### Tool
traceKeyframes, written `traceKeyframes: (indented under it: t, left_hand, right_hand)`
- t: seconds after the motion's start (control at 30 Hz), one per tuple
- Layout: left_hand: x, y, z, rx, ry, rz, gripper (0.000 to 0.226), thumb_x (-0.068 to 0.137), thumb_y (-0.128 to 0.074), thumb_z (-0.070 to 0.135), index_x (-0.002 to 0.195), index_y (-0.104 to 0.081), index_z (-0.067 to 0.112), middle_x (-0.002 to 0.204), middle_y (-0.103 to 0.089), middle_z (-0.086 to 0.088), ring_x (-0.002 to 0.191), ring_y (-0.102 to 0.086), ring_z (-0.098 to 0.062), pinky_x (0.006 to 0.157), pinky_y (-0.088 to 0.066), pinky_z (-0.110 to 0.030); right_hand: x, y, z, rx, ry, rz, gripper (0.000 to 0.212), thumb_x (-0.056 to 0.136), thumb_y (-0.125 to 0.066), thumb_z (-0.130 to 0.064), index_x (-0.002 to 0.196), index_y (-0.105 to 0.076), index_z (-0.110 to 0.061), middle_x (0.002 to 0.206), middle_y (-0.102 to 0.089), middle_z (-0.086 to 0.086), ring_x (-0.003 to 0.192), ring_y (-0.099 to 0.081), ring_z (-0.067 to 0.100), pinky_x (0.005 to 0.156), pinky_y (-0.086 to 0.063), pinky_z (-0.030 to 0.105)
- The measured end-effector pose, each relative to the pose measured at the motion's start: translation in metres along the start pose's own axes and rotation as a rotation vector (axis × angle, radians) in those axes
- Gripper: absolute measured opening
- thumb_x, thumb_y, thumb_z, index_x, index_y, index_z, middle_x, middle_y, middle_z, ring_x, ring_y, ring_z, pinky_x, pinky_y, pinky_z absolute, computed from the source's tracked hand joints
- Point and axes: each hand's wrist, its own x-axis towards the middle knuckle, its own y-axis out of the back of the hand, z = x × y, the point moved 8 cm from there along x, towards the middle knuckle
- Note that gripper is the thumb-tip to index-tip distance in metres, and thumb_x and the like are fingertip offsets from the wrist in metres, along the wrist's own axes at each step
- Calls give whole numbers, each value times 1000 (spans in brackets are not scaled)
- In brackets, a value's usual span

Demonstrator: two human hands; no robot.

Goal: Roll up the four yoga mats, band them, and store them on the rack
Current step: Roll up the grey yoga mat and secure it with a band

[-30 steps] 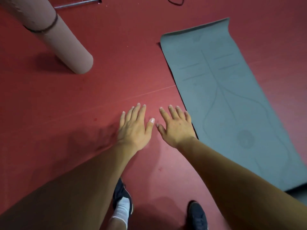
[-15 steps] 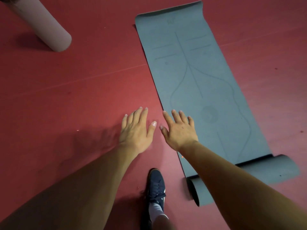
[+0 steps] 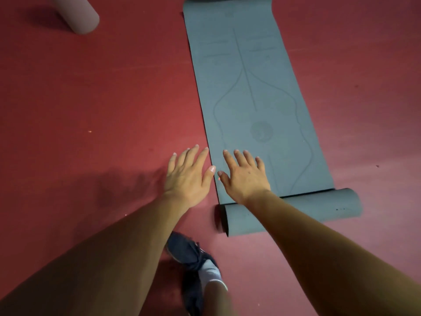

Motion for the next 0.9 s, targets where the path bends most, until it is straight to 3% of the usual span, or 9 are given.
traceKeyframes:
  t: [0.3, 0.63, 0.9]
  left_hand:
    - [-46, -98, 95, 5, 34, -71, 59, 104, -28, 51, 159, -23, 28, 166, -20, 4, 152, -17, -18, 124, -4, -43]
    - [6, -256, 199, -14, 219, -80, 58, 103, -36, 45, 156, -33, 23, 163, -31, -4, 147, -30, -28, 121, -16, -44]
    - [50, -378, 250, -22, 168, -102, 55, 104, -39, 45, 155, -36, 25, 163, -32, -4, 146, -31, -28, 122, -16, -45]
  right_hand:
    - [-71, -68, 116, -8, -32, -77, 66, 106, -28, -54, 163, -11, -26, 168, -20, 6, 156, -10, 29, 123, -8, 53]
    - [-69, -156, 300, 13, 25, -151, 64, 105, -33, -50, 161, -21, -22, 166, -27, 11, 154, -16, 33, 121, -11, 54]
    - [-44, -252, 390, 15, 40, -228, 56, 107, -30, -44, 160, -25, -25, 169, -17, 7, 155, -12, 31, 122, -11, 54]
